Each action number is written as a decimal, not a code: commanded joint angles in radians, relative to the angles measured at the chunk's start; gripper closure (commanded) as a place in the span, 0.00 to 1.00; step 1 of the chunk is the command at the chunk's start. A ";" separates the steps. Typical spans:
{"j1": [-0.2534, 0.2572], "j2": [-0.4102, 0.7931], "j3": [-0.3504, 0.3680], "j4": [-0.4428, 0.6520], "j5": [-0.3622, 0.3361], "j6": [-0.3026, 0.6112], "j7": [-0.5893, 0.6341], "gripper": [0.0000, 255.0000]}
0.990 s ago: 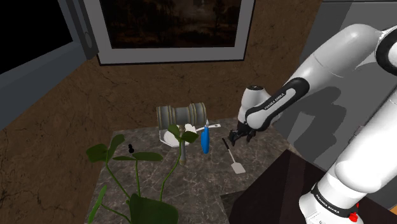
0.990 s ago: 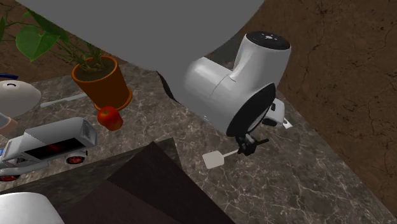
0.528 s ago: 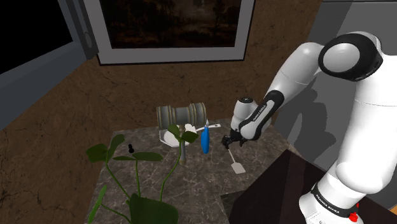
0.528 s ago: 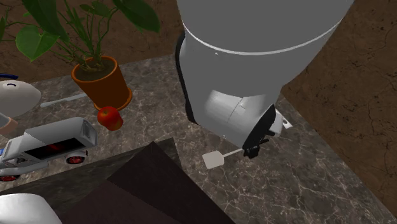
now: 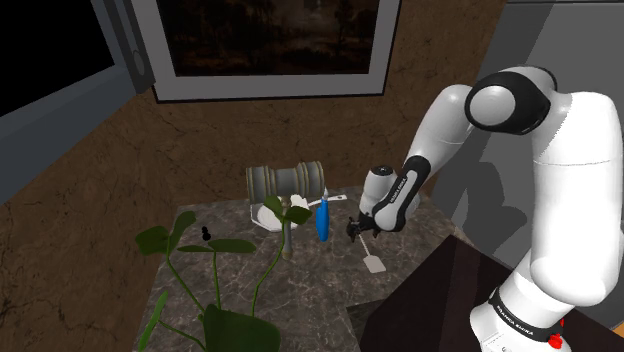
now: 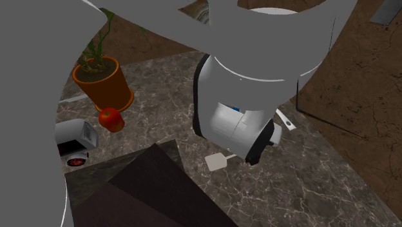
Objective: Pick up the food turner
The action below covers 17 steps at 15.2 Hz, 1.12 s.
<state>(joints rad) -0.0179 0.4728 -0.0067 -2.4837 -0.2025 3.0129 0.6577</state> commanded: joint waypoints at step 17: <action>-0.015 -0.055 0.016 -0.015 0.007 -0.040 -0.010 1.00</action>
<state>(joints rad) -0.0306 0.4328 0.0055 -2.4931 -0.1971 2.9832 0.6493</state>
